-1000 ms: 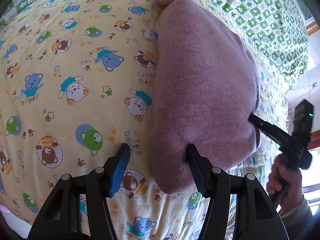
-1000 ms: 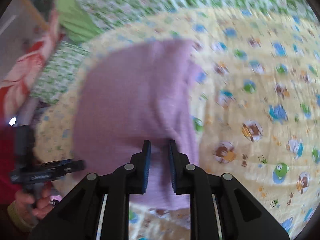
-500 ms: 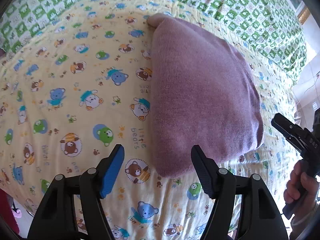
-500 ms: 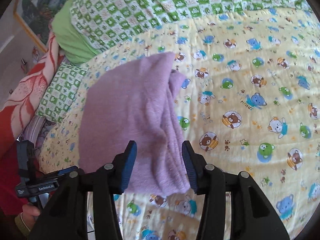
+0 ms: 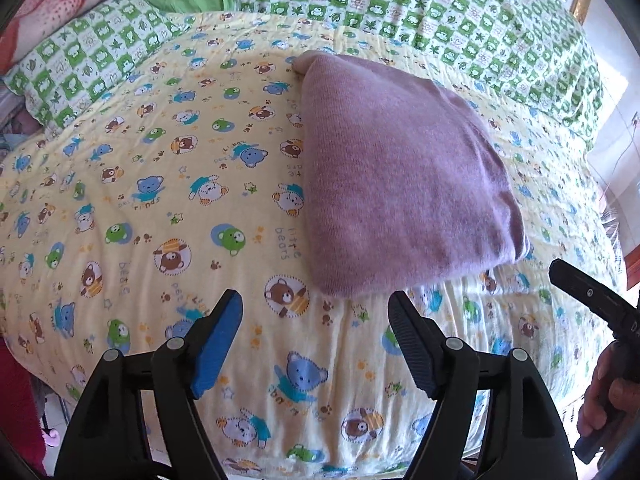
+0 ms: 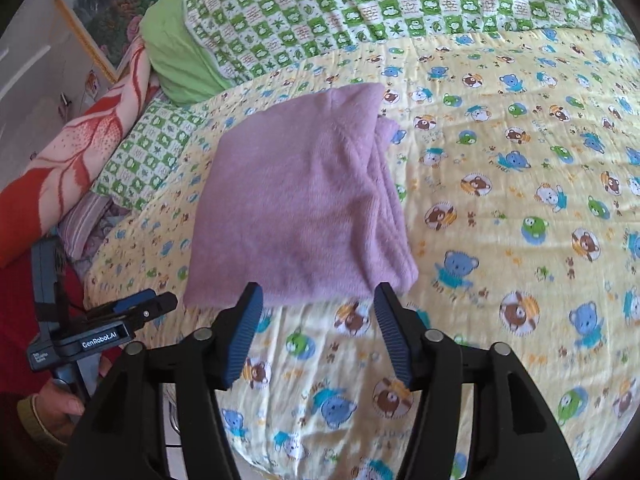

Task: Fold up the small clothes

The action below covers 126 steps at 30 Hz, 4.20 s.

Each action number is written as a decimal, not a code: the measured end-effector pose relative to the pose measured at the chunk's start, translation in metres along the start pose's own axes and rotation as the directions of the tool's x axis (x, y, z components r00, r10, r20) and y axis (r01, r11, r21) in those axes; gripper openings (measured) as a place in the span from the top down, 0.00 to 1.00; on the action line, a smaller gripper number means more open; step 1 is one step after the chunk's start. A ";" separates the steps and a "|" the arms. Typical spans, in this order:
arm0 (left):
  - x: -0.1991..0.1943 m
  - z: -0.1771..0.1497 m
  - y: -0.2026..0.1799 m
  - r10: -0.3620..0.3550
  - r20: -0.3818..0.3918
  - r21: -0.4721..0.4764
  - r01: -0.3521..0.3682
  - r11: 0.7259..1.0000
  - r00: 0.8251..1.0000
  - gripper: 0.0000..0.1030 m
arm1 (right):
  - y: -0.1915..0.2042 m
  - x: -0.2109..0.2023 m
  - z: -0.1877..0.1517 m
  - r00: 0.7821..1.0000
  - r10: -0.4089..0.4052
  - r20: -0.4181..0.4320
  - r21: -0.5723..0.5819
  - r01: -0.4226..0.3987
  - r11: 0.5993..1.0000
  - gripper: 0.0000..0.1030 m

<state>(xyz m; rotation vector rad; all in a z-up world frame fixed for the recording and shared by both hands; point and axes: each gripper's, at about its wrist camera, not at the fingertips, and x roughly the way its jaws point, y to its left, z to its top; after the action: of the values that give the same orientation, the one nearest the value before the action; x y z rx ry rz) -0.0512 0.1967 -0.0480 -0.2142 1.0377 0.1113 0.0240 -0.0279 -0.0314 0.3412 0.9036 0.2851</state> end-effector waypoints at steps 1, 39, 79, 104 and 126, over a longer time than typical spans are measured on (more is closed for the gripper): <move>-0.001 -0.003 -0.002 0.005 0.006 0.009 -0.005 1.000 1.000 0.25 | 0.004 0.000 -0.006 1.000 -0.006 -0.003 -0.019 0.006 1.000 0.36; -0.014 0.005 -0.027 0.178 0.151 0.155 -0.201 0.967 0.972 0.10 | 0.044 0.024 -0.018 0.997 -0.060 0.048 -0.266 0.071 0.961 0.09; -0.005 0.023 -0.044 0.155 0.131 0.137 -0.173 0.975 0.979 0.08 | 0.036 0.037 0.013 0.996 -0.062 0.067 -0.249 0.077 0.965 0.08; -0.007 0.024 -0.050 0.150 0.131 0.150 -0.170 0.974 0.980 0.08 | 0.032 0.023 0.019 0.994 -0.048 0.096 -0.242 0.070 0.968 0.07; -0.002 0.034 -0.049 0.150 0.121 0.140 -0.167 0.976 0.981 0.08 | 0.034 0.024 0.031 0.994 -0.031 0.101 -0.257 0.056 0.965 0.06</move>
<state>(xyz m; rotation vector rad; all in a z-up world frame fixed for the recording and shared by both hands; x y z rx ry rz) -0.0145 0.1572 -0.0234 0.0112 0.9474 0.1872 0.0603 0.0067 -0.0174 0.0914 0.7672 0.3391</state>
